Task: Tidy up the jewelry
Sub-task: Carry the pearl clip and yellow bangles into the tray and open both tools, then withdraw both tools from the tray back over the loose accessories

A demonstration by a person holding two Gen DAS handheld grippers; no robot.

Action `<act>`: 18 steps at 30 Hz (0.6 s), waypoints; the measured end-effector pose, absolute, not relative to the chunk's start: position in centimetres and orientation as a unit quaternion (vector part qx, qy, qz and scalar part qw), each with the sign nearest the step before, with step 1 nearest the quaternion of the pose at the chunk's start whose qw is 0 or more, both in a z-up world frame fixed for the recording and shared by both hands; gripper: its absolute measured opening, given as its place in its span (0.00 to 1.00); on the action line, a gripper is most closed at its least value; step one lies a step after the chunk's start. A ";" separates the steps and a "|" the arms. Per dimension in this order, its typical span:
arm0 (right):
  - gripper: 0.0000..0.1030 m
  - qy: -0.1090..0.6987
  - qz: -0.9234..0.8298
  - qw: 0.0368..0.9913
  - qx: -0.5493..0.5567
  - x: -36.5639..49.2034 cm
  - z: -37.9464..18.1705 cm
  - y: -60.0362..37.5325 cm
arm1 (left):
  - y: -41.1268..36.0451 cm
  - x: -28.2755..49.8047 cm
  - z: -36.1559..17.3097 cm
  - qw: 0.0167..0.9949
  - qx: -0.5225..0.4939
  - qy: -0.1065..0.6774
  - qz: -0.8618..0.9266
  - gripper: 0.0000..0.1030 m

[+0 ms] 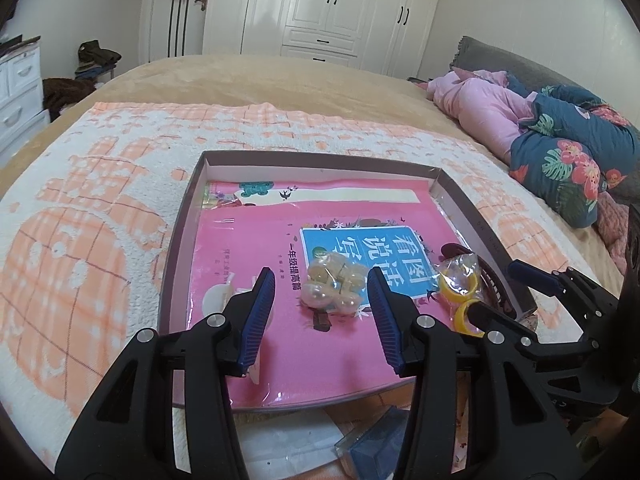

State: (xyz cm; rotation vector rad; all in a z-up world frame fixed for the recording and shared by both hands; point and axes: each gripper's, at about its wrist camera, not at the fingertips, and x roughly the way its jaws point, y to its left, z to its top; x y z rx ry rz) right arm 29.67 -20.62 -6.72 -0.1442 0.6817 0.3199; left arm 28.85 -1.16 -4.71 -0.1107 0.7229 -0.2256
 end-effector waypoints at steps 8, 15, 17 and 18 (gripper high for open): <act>0.80 0.309 0.153 0.936 -0.068 27.9 -5.6 -21.1 | -0.7 27.8 -4.0 0.932 -0.061 0.341 -0.105 0.49; 0.82 0.299 0.151 0.940 -0.065 26.6 -5.1 -21.3 | -0.4 26.8 -3.3 0.937 -0.065 0.329 -0.100 0.63; 0.82 0.297 0.152 0.941 -0.063 26.3 -4.9 -21.3 | -0.3 26.4 -3.1 0.938 -0.067 0.326 -0.098 0.66; 0.83 0.296 0.152 0.941 -0.062 26.2 -4.9 -21.4 | -0.2 26.2 -3.0 0.938 -0.067 0.325 -0.097 0.70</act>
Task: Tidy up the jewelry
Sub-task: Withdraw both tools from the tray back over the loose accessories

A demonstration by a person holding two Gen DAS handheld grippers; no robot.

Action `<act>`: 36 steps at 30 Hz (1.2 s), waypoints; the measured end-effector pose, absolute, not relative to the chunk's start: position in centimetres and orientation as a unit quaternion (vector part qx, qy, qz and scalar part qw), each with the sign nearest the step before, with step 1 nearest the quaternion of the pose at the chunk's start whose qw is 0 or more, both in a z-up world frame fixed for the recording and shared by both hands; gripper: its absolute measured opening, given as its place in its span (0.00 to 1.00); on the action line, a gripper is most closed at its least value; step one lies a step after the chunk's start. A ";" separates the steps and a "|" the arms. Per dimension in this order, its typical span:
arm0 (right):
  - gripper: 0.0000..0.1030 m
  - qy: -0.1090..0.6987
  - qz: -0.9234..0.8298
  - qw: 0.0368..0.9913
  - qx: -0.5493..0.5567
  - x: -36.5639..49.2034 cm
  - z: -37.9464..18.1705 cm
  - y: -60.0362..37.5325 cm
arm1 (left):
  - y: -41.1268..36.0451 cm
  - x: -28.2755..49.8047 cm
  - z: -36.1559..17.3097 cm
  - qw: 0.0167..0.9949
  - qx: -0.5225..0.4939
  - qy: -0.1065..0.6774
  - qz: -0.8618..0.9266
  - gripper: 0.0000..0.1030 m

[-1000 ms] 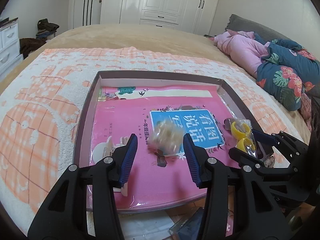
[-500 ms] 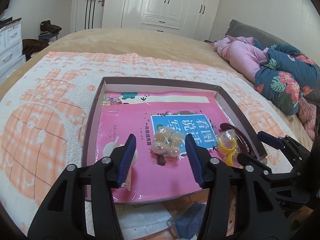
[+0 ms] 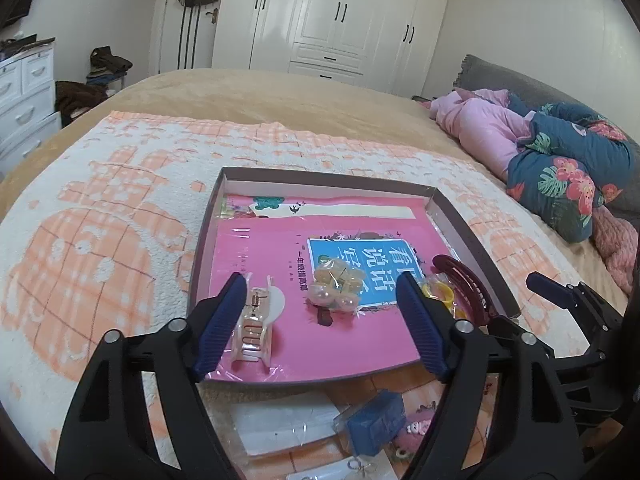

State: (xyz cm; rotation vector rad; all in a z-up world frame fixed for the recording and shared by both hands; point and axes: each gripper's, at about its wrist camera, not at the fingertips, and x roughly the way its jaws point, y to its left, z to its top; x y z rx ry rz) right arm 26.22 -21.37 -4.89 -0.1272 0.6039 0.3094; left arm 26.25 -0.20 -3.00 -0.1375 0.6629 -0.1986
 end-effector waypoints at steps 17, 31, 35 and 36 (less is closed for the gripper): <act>0.86 0.267 0.152 0.949 -0.068 23.9 -3.8 -21.3 | 0.4 23.9 -2.0 0.946 -0.072 0.305 -0.087 0.89; 0.86 0.266 0.168 0.946 -0.071 21.2 -4.0 -20.7 | 0.4 20.9 -1.4 0.952 -0.056 0.288 -0.084 0.89; 0.86 0.267 0.171 0.946 -0.074 20.6 -4.1 -20.5 | 0.4 20.1 -1.5 0.954 -0.050 0.285 -0.081 0.89; 0.86 0.267 0.171 0.946 -0.074 20.4 -4.1 -20.4 | 0.4 19.8 -1.5 0.954 -0.049 0.284 -0.080 0.89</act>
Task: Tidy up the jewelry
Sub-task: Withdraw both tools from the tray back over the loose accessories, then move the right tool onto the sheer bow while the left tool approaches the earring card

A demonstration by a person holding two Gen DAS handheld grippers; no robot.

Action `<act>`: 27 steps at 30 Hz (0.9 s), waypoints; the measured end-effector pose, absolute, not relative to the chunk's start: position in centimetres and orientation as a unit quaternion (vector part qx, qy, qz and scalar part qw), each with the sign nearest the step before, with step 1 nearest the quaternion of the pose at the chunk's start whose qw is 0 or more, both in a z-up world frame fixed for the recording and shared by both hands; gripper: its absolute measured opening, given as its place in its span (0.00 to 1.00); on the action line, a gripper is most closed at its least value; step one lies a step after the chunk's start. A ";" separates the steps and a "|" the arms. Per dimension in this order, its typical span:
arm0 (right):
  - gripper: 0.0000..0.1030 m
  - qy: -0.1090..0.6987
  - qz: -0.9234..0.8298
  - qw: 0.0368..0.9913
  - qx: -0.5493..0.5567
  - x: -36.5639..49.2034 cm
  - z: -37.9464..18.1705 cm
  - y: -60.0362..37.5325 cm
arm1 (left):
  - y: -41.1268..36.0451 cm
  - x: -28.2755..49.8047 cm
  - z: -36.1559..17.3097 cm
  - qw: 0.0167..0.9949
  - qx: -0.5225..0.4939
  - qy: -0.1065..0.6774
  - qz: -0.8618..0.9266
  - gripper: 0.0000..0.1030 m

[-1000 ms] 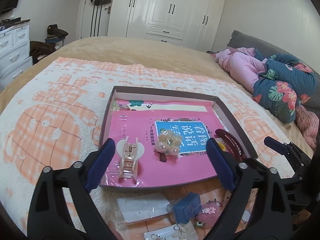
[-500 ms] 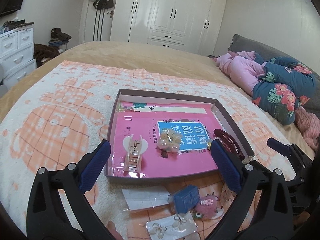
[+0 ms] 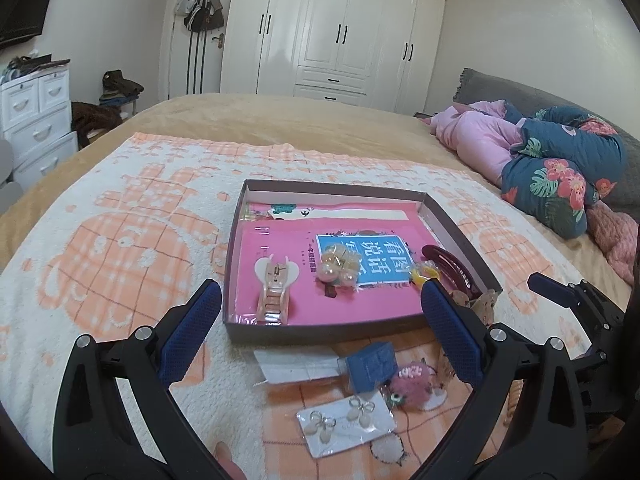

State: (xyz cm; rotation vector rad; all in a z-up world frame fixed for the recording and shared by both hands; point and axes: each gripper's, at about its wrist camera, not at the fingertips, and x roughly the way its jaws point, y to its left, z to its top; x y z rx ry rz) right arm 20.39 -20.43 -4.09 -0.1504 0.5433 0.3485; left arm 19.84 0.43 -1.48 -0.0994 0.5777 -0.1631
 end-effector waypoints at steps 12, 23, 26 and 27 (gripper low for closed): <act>0.86 0.277 0.179 0.941 -0.081 18.2 -4.8 -20.4 | 1.2 18.1 -1.9 0.954 -0.044 0.287 -0.069 0.89; 0.86 0.281 0.170 0.941 -0.083 16.8 -5.3 -20.9 | 1.3 16.6 -2.5 0.953 -0.037 0.294 -0.067 0.89; 0.87 0.283 0.168 0.941 -0.082 16.4 -5.3 -21.1 | 1.4 16.3 -2.8 0.951 -0.035 0.300 -0.068 0.89; 0.87 0.284 0.168 0.941 -0.082 16.4 -5.3 -21.1 | 1.4 16.2 -3.0 0.950 -0.034 0.302 -0.068 0.89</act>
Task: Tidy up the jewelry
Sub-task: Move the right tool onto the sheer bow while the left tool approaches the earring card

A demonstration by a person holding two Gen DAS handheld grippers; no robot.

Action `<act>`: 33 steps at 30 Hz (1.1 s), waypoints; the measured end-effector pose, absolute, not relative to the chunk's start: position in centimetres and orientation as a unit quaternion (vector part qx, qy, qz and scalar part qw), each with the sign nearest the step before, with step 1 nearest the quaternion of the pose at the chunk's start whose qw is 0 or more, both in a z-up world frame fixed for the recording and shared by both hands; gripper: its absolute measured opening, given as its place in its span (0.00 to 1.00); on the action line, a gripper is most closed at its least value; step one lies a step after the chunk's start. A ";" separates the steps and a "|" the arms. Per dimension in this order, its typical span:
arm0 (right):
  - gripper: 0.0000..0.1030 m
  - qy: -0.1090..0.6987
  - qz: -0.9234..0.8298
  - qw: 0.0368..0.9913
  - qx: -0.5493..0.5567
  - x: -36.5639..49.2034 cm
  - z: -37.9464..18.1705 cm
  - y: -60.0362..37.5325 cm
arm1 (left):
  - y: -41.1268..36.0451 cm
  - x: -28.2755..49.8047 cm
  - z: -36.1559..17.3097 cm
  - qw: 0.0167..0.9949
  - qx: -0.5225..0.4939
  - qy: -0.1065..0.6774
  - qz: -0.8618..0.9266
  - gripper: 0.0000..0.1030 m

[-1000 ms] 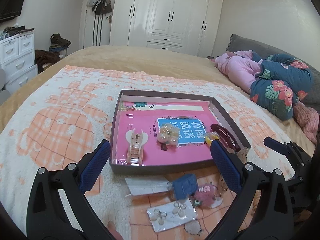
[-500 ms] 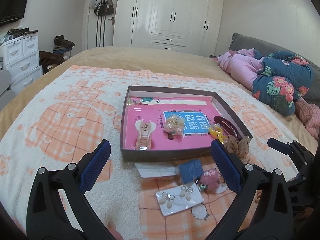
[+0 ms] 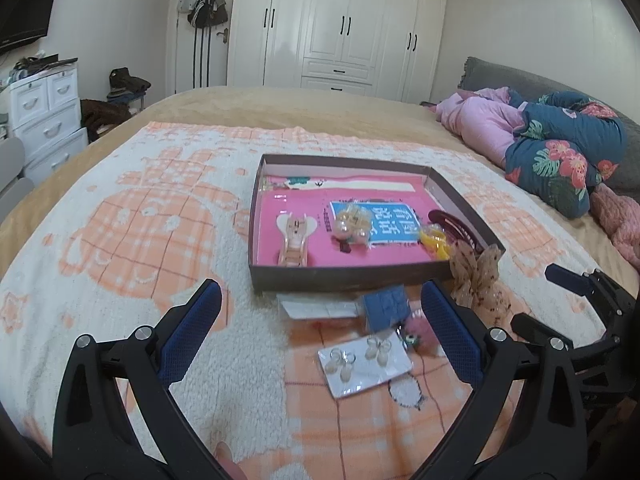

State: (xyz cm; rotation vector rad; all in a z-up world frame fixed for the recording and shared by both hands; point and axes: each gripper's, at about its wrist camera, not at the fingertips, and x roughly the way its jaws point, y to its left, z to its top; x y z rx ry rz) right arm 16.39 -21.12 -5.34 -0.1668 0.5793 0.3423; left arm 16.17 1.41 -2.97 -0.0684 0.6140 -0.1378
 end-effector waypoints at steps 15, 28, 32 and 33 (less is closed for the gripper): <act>0.87 0.294 0.148 0.940 -0.085 15.6 -6.0 -22.1 | 0.3 15.8 -5.0 0.938 -0.022 0.336 -0.079 0.89; 0.87 0.331 0.125 0.933 -0.073 18.0 -7.7 -22.9 | -1.6 16.4 -7.7 0.924 -0.012 0.369 -0.098 0.89; 0.87 0.343 0.118 0.929 -0.064 19.2 -8.3 -23.2 | -1.8 16.8 -8.4 0.921 -0.015 0.378 -0.098 0.89; 0.87 0.345 0.118 0.929 -0.063 19.4 -8.4 -23.2 | -1.8 17.0 -8.6 0.920 -0.016 0.380 -0.097 0.89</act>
